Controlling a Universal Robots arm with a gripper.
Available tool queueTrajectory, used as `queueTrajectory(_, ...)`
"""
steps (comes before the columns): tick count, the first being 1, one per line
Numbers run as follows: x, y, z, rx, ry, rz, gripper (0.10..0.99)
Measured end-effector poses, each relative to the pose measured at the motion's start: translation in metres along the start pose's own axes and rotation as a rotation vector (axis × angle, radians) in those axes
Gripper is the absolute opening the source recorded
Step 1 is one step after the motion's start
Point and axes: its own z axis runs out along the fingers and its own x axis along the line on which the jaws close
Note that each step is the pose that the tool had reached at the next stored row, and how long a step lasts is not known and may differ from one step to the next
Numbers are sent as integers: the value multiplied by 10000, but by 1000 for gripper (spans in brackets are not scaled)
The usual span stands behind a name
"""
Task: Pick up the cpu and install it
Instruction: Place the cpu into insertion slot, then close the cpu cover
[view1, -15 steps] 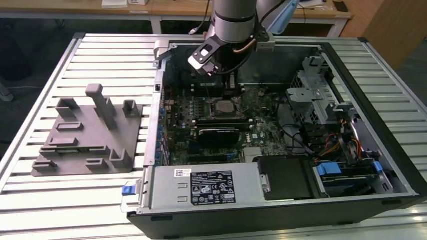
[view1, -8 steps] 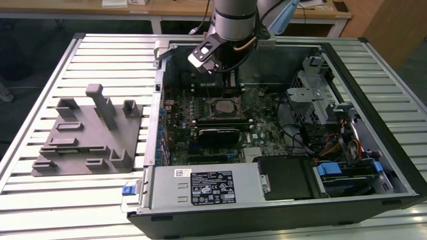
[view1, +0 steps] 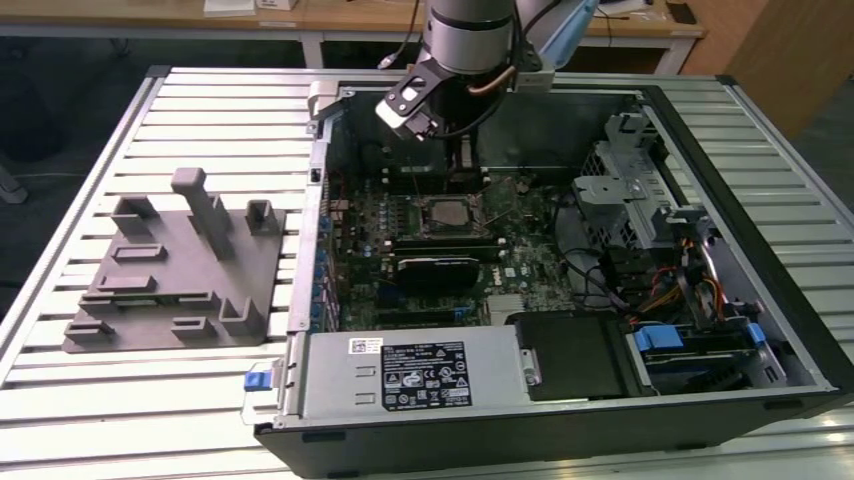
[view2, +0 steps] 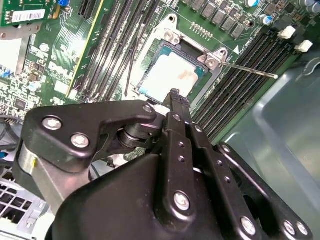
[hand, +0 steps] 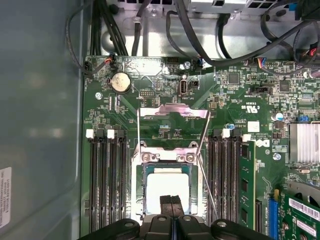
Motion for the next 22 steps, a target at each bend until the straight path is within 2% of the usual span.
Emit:
queueTrajectory(4,-1,1,-38,0,1,0,106)
queueTrajectory(13,-2,5,-51,0,0,-1,106)
queueTrajectory(22,-1,74,-49,0,1,0,106)
